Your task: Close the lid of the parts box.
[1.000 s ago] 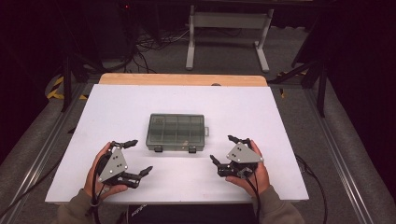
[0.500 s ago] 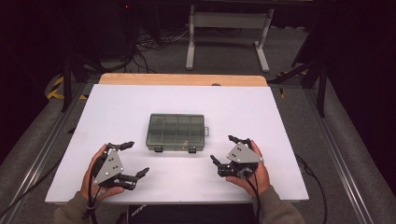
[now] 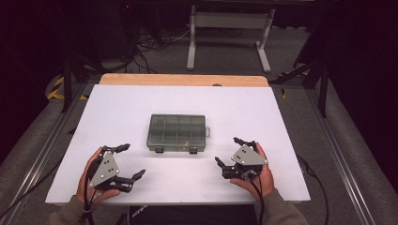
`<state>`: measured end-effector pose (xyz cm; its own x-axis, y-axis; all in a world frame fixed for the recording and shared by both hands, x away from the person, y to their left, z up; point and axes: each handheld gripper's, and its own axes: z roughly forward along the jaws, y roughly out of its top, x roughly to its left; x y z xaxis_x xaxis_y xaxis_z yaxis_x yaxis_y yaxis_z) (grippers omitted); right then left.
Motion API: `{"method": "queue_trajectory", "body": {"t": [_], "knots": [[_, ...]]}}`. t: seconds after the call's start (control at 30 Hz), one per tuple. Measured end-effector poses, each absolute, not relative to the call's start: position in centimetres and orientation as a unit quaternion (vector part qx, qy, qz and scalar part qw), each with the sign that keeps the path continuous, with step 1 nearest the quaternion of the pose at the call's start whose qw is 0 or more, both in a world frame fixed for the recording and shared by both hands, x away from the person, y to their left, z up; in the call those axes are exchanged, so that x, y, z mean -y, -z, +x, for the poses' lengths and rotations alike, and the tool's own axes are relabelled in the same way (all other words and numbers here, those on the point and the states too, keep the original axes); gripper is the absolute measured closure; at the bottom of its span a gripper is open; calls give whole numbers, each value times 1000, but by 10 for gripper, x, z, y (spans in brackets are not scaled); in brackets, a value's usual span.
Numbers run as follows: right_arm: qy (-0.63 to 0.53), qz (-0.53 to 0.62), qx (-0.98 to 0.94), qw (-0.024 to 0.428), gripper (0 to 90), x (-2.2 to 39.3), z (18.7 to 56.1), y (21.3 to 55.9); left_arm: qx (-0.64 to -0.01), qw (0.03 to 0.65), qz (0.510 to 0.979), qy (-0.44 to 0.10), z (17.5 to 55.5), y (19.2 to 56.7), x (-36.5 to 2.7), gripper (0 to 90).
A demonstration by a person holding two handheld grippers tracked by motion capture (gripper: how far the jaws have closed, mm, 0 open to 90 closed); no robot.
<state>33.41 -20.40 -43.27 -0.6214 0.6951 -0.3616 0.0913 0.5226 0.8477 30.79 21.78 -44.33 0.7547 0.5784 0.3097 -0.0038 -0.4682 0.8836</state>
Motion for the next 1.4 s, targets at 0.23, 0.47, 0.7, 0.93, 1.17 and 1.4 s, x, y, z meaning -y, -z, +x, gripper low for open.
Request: {"method": "queue_trajectory", "body": {"t": [0.23, 0.47, 0.7, 0.93, 1.17, 1.4], "knots": [[-422, 254, -792, 360, 116, 214, 330, 436, -185, 481, 802, -303, 306, 445, -225, 77], [-423, 258, -787, 368, 115, 222, 326, 437, -186, 479, 803, -301, 304, 448, -226, 77], [-423, 260, -784, 373, 115, 229, 322, 440, -189, 475, 805, -302, 303, 451, -231, 77], [-417, 264, -784, 377, 116, 238, 318, 441, -195, 472, 805, -302, 301, 454, -234, 77], [-416, 270, -781, 379, 116, 245, 314, 443, -199, 469, 805, -304, 300, 456, -239, 77], [-413, 275, -781, 379, 116, 251, 311, 447, -208, 467, 804, -303, 299, 459, -245, 76]]}}
